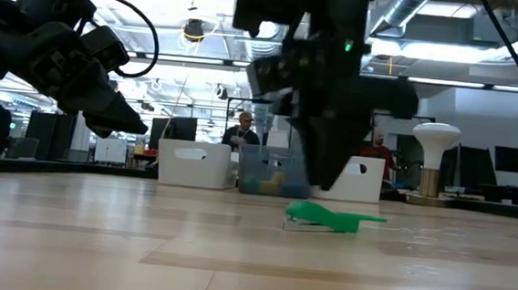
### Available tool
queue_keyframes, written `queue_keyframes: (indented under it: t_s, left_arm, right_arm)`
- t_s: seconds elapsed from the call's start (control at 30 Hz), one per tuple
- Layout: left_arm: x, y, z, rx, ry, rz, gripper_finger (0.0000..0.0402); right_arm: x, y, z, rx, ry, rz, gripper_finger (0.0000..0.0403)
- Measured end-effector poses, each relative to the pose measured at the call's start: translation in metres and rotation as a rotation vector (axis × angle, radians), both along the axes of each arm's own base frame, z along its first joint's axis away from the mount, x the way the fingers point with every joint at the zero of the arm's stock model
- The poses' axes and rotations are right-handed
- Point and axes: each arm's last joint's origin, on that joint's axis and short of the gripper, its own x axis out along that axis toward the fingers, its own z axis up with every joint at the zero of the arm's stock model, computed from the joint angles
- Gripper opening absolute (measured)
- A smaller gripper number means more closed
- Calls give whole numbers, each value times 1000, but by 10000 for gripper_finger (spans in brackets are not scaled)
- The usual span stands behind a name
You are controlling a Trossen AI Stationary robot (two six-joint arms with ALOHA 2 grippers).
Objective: Pick and place Stapler, Stapler remover, tape
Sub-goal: Put the green stapler into the black bin
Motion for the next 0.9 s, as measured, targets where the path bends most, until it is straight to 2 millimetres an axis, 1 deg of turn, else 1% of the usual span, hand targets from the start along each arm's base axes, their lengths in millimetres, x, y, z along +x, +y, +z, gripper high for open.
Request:
queue_keyframes:
  t_s: [0.07, 0.2, 0.3, 0.4, 0.63, 0.77, 0.9]
  left_arm:
    - [0, 0, 0, 0, 0, 0, 163]
    - [0, 0, 0, 0, 0, 0, 163]
    - [0, 0, 0, 0, 0, 0, 163]
    - [0, 0, 0, 0, 0, 0, 163]
    - [0, 0, 0, 0, 0, 0, 163]
    - [0, 0, 0, 0, 0, 0, 163]
    - [0, 0, 0, -2, 1, 1, 163]
  right_arm:
    - [-3, 6, 4, 68, 31, -39, 113]
    - [-12, 24, 5, 170, 104, -85, 113]
    - [-18, 37, 6, 200, 137, -99, 113]
    - [-20, 48, 6, 200, 120, -104, 114]
    - [-14, 62, 6, 238, 22, -103, 114]
    - [-10, 64, 6, 255, -22, -97, 114]
    - [-10, 64, 6, 256, -24, -97, 114]
